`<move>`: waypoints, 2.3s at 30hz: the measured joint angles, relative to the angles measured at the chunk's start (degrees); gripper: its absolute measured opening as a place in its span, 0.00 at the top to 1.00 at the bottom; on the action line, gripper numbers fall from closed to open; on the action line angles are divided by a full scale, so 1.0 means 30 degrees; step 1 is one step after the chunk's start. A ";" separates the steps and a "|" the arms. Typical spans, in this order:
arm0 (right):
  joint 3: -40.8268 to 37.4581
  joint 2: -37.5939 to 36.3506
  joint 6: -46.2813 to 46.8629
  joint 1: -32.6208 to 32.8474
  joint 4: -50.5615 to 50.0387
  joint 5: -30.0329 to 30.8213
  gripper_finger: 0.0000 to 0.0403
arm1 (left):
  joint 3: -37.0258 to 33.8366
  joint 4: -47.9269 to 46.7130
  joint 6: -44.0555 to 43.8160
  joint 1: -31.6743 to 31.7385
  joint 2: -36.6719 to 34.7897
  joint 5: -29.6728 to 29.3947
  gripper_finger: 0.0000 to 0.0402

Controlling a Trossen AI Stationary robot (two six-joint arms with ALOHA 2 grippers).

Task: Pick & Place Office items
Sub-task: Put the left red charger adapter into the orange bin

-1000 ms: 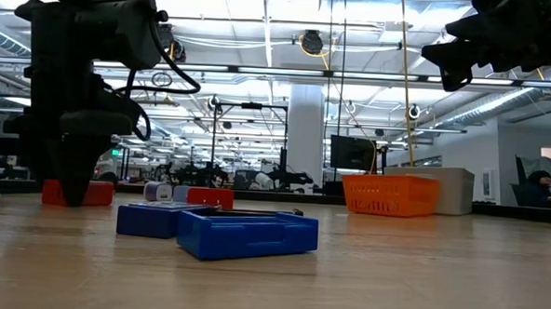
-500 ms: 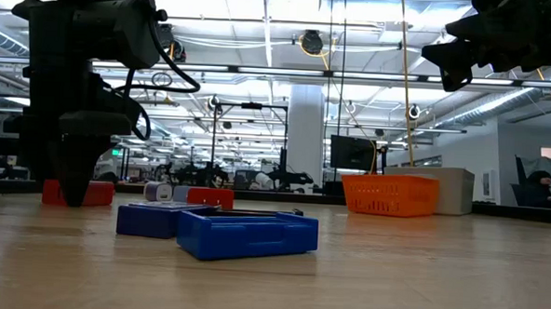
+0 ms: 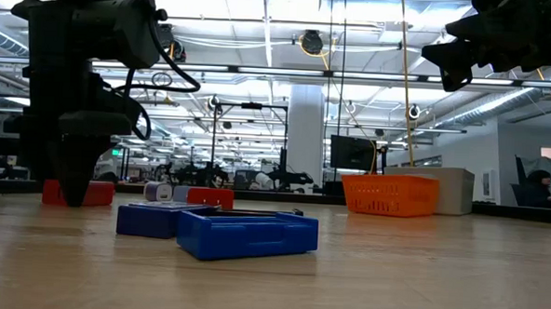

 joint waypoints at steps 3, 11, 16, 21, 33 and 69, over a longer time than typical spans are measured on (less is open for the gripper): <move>0.0000 -0.0004 0.0109 0.0000 -0.0004 0.0000 0.48 | 0.0000 0.0105 0.0011 0.0000 -0.0002 0.0000 0.40; -0.0006 0.0000 0.0277 0.0000 -0.0009 0.0000 0.48 | 0.0007 0.0434 0.0512 0.0029 0.0008 -0.1143 0.46; -0.0007 0.0000 0.0277 0.0000 -0.0004 0.0000 0.48 | -0.0051 0.1095 0.1246 -0.0422 0.0056 -0.2389 0.41; -0.0007 0.0000 0.0277 0.0000 -0.0004 0.0000 0.48 | -0.0042 0.3390 0.2288 -0.1273 -0.0213 -0.3600 0.46; -0.0015 0.0971 0.0279 0.0071 0.0307 0.0007 0.48 | -0.0015 1.1518 0.7457 -0.3318 -0.1265 -0.4057 0.44; 0.1919 1.4651 -0.7864 0.4306 1.4642 0.2594 0.27 | 0.0029 2.4229 1.3774 -0.4246 -0.0179 0.0753 0.42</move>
